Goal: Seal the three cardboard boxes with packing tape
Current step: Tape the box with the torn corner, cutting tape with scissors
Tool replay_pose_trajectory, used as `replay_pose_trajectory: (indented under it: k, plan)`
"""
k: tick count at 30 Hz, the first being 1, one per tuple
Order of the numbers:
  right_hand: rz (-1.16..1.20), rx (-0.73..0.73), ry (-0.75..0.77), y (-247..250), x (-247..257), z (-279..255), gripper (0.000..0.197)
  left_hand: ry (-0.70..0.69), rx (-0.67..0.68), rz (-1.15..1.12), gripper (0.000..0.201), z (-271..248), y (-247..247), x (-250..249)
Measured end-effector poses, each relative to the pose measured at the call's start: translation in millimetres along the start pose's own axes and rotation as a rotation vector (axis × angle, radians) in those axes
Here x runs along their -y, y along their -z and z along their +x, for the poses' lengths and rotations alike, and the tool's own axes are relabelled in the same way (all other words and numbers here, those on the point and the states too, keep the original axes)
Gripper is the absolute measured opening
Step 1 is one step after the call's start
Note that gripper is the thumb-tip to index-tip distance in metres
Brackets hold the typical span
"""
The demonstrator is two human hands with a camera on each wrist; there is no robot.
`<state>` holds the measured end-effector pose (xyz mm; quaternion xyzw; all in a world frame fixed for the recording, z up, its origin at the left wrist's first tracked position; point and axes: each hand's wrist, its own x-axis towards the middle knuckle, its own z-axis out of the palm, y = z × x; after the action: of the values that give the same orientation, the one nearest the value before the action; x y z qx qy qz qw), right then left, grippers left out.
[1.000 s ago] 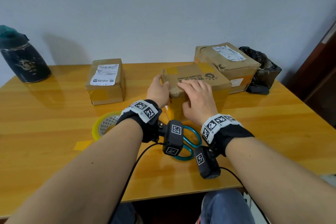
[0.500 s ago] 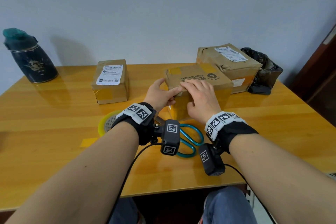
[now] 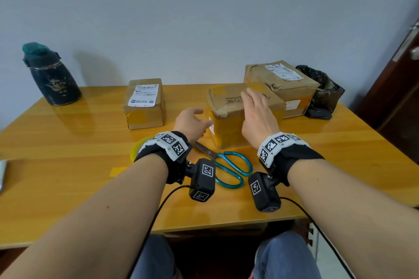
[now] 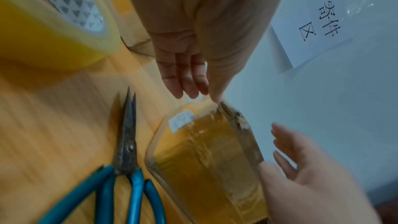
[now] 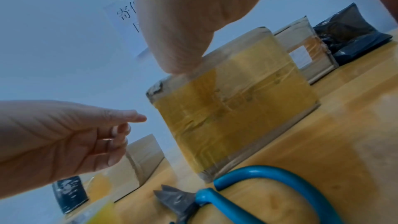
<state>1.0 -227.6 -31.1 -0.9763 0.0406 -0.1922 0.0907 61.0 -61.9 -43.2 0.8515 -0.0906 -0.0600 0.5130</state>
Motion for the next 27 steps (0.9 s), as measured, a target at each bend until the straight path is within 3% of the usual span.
replay_pose_trajectory:
  k: [2, 4, 9, 13, 16, 19, 23, 25, 27]
  plan:
    - [0.081, -0.111, 0.135, 1, 13, 1, 0.042, -0.011, -0.089, 0.046, 0.031, -4, 15, 5]
    - [0.071, -0.108, 0.252, -1, 27, 1, 0.013, -0.014, -0.152, 0.134, 0.022, -8, 31, 11]
    - [0.077, 0.105, 0.235, -15, 56, -4, 0.028, 0.054, -0.089, 0.485, 0.019, -22, 59, 33]
    - [0.088, 0.238, 0.208, -24, 70, -10, 0.046, 0.137, 0.059, 0.635, 0.05, -28, 63, 53]
    - [0.105, 0.357, 0.174, -28, 74, -11, 0.041, 0.18, 0.216, 0.744, 0.077, -32, 61, 57]
    - [0.163, 0.425, 0.131, -29, 72, -11, 0.033, 0.182, 0.287, 0.816, 0.083, -34, 62, 55]
    - [0.323, 0.489, 0.049, -23, 67, -9, 0.026, 0.146, 0.223, 0.715, 0.077, -34, 70, 47]
    - [0.488, 0.508, -0.035, -19, 68, -5, 0.023, 0.15, 0.151, 0.519, 0.072, -32, 76, 38]
    - [0.693, 0.556, -0.143, -13, 69, -2, 0.03, 0.152, 0.162, 0.297, 0.066, -31, 80, 29]
